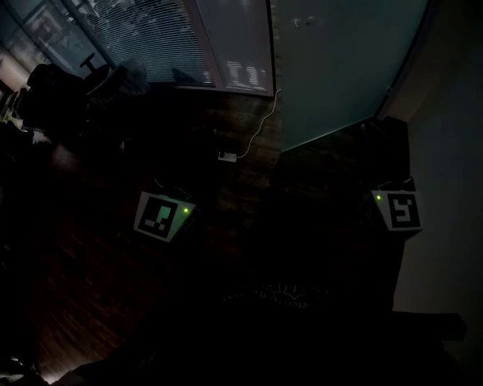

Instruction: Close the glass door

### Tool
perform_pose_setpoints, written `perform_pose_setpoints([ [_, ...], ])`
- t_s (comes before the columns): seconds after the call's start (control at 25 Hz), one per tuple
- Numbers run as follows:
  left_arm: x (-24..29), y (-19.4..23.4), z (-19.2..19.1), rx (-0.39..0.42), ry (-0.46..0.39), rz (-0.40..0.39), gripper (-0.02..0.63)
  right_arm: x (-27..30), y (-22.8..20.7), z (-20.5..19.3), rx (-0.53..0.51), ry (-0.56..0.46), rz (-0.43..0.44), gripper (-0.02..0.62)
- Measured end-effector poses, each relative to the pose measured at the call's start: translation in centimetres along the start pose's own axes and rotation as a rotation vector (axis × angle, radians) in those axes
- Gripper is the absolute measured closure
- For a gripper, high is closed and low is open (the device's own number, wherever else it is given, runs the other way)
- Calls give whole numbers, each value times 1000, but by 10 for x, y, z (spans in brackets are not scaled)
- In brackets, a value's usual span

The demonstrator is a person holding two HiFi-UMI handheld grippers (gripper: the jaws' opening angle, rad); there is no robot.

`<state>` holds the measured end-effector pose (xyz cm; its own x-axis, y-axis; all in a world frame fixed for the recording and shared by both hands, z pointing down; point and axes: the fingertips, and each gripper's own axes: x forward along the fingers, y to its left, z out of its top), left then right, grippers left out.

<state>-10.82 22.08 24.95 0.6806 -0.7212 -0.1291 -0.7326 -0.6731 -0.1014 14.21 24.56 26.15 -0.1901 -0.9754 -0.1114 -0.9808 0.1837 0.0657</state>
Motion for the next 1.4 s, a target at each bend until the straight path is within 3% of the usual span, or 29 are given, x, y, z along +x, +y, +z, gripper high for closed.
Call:
perform_pose_setpoints([
  [0.32, 50, 59, -5, 2, -3, -28, 604, 73, -3, -3, -7, 3, -25, 594],
  [0.68, 82, 99, -20, -18, -5, -45, 604, 117, -4, -3, -20, -4, -49, 594],
  [1.08, 127, 112, -19, -2, -17, -79, 604, 156, -12, -3, -35, -7, -43, 594],
  [1.4, 171, 127, -20, 7, -30, -32, 604, 196, -44, -7, -33, -25, -22, 594],
])
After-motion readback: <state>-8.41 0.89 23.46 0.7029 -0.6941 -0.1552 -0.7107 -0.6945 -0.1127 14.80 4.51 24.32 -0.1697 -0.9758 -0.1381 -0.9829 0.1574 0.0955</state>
